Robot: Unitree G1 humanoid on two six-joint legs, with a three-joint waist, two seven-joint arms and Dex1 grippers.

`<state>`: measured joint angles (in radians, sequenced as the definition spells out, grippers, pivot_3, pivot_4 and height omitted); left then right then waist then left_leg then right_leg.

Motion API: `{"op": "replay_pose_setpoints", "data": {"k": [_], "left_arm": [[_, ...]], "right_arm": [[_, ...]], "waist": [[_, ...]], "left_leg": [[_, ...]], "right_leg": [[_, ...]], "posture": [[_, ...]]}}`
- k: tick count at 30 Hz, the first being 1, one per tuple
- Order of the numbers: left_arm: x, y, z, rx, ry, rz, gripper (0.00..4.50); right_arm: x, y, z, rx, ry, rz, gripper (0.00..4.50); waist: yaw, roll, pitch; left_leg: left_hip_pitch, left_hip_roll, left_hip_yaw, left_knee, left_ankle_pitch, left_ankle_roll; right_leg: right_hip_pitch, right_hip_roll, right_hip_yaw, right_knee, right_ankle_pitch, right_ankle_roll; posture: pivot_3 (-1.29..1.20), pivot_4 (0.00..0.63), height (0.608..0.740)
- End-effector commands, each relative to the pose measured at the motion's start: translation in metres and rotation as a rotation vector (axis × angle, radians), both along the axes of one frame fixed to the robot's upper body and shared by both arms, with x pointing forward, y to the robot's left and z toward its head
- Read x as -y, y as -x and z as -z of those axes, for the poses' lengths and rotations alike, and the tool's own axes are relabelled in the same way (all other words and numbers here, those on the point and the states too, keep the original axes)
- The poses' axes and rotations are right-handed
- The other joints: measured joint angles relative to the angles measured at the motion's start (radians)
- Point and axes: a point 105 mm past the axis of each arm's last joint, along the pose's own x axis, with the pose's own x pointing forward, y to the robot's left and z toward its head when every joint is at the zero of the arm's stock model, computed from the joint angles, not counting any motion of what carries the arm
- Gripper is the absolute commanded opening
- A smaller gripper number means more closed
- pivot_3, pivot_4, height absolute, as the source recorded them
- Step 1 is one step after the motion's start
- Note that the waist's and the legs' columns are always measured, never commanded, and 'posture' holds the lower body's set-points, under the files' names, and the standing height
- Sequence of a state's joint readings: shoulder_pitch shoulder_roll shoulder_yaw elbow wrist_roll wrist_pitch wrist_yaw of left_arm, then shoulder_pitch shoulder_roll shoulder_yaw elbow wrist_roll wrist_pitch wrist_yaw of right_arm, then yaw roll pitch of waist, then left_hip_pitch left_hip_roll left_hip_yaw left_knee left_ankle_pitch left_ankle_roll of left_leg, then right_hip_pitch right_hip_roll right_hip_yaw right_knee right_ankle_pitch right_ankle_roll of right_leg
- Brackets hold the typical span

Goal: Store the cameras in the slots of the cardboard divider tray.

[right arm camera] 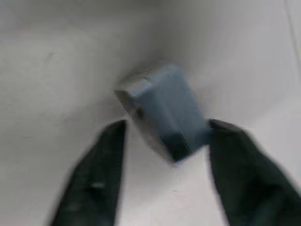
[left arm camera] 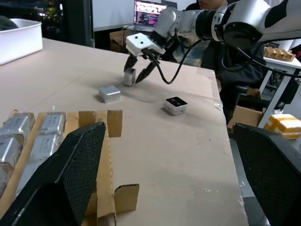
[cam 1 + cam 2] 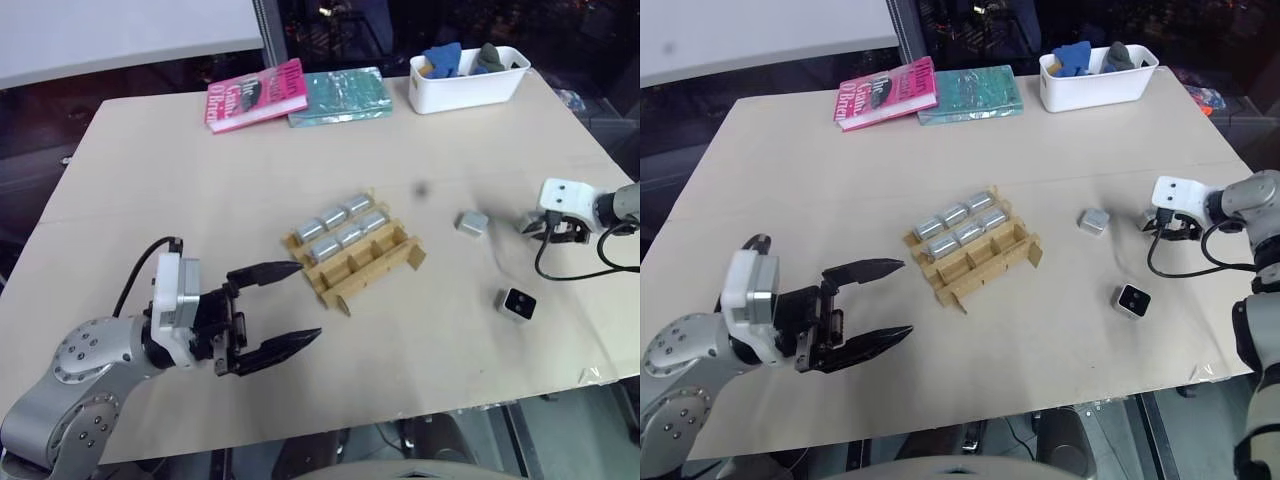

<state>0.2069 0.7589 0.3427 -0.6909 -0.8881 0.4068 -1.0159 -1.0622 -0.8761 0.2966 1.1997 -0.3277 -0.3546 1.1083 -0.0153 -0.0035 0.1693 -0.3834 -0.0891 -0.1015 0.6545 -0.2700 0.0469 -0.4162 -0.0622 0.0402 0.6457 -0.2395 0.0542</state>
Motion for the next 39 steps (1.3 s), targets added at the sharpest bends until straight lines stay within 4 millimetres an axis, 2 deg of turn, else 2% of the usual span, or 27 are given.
{"op": "replay_pose_setpoints", "data": {"k": [1,2,3,6,9,11,16,19,21,26,28,30,33,35,39], "left_arm": [[0.002,0.004,-0.006,0.048,-0.004,0.003,4.5],[0.001,0.003,-0.006,0.048,-0.004,0.001,4.5],[0.001,0.003,-0.005,0.049,-0.005,-0.002,4.5],[-0.002,0.001,-0.002,0.05,-0.006,-0.018,4.5],[-0.008,0.001,0.006,0.03,-0.008,-0.048,4.5],[-0.01,0.001,0.009,0.021,-0.006,-0.061,4.5],[-0.008,-0.001,0.008,0.03,0.001,-0.072,4.5],[-0.008,-0.002,0.007,0.034,0.001,-0.072,4.5],[-0.007,-0.003,0.006,0.036,0.001,-0.072,4.5],[-0.004,-0.003,0.007,0.036,-0.001,-0.074,4.5],[-0.004,-0.003,0.006,0.038,-0.002,-0.082,4.5],[-0.003,-0.002,0.006,0.037,-0.002,-0.088,4.5],[-0.003,-0.001,0.007,0.034,0.001,-0.099,4.5],[-0.003,-0.001,0.008,0.032,0.002,-0.101,4.5],[-0.002,-0.004,0.009,0.03,0.006,-0.098,4.5]], "right_arm": [[0.001,-0.002,-0.016,0.051,-0.001,-0.014,0.98],[0.001,-0.002,-0.017,0.05,-0.002,-0.015,0.62],[0.002,-0.001,-0.019,0.057,0.006,-0.026,0.55],[-0.004,-0.001,-0.03,0.096,-0.022,-0.069,0.55],[-0.026,-0.001,-0.047,0.131,-0.141,-0.149,0.55],[-0.034,0.001,-0.052,0.14,-0.169,-0.185,0.55],[-0.035,0.006,-0.055,0.129,-0.194,-0.164,0.55],[-0.031,0.014,-0.046,0.069,-0.203,-0.144,1.44],[-0.028,0.018,-0.037,0.036,-0.212,-0.118,2.38],[-0.018,0.017,-0.022,-0.007,-0.291,0.063,2.38],[-0.014,0.011,-0.024,0.052,-0.391,0.196,2.38],[-0.013,0.014,-0.024,0.074,-0.471,0.275,2.38],[-0.016,0.03,-0.024,0.085,-0.578,0.357,3.8],[-0.021,0.039,-0.024,0.109,-0.637,0.422,4.48],[-0.035,0.053,-0.017,0.112,-0.753,0.523,4.48]], "waist": [[-0.004,0.0,0.0],[-0.005,0.0,0.0],[-0.005,0.0,0.0],[-0.004,0.0,0.0],[-0.004,0.001,0.0],[-0.004,0.001,0.0],[0.008,0.001,0.0],[0.009,0.001,0.0],[0.008,0.001,0.0],[0.001,0.001,0.0],[0.0,0.001,0.0],[0.002,0.001,0.0],[0.012,0.001,0.0],[0.019,0.001,0.0],[0.022,0.002,0.0]], "left_leg": [[0.0,0.0,0.0,0.0,0.0,0.0],[0.001,0.0,0.001,0.0,0.0,0.0],[0.001,0.0,0.002,0.0,0.0,0.0],[0.001,0.0,0.002,0.0,0.0,0.0],[0.001,0.0,0.002,0.0,0.0,0.0],[0.001,0.0,0.002,-0.001,0.0,0.0],[0.0,0.001,0.001,0.0,0.0,0.0],[0.0,0.0,0.001,0.0,0.0,0.0],[0.0,0.0,0.0,0.0,0.0,0.0],[0.0,0.001,0.001,0.0,0.0,0.0],[0.0,0.001,0.001,0.0,0.0,0.0],[0.0,0.001,0.001,-0.001,0.0,0.0],[-0.001,0.001,0.0,-0.001,0.0,0.0],[-0.002,0.001,0.0,-0.001,0.0,0.001],[-0.001,0.001,0.0,0.0,-0.001,0.001]], "right_leg": [[0.0,0.0,0.0,0.0,0.0,0.0],[0.0,0.0,0.0,0.0,0.0,0.0],[0.0,0.0,0.0,0.001,0.0,0.0],[0.0,0.0,0.0,0.001,0.0,0.0],[0.0,0.0,0.0,0.001,0.0,0.0],[0.0,0.0,0.0,0.001,0.0,0.0],[0.0,0.0,0.0,0.001,0.0,0.0],[0.0,-0.001,0.0,0.001,0.0,0.0],[0.0,0.0,0.0,0.001,0.0,0.0],[0.0,0.0,0.001,0.001,0.0,0.0],[0.0,0.0,0.001,0.001,0.0,0.0],[0.0,0.0,0.001,0.001,0.0,0.0],[0.0,0.0,0.0,0.0,0.0,0.0],[-0.001,0.0,0.0,0.0,0.0,0.0],[0.0,0.0,0.001,0.0,0.0,0.0]], "posture": [[0.0,0.15,0.74],[0.0,0.15,0.74],[0.0,0.15,0.74],[0.0,0.15,0.74],[0.0,0.15,0.74],[0.0,0.15,0.74],[0.0,0.15,0.74],[0.0,0.15,0.74],[0.0,0.15,0.74],[0.0,0.15,0.74],[0.0,0.15,0.74],[0.0,0.15,0.74],[0.0,0.15,0.74],[0.0,0.15,0.74],[0.0,0.15,0.74]]}}
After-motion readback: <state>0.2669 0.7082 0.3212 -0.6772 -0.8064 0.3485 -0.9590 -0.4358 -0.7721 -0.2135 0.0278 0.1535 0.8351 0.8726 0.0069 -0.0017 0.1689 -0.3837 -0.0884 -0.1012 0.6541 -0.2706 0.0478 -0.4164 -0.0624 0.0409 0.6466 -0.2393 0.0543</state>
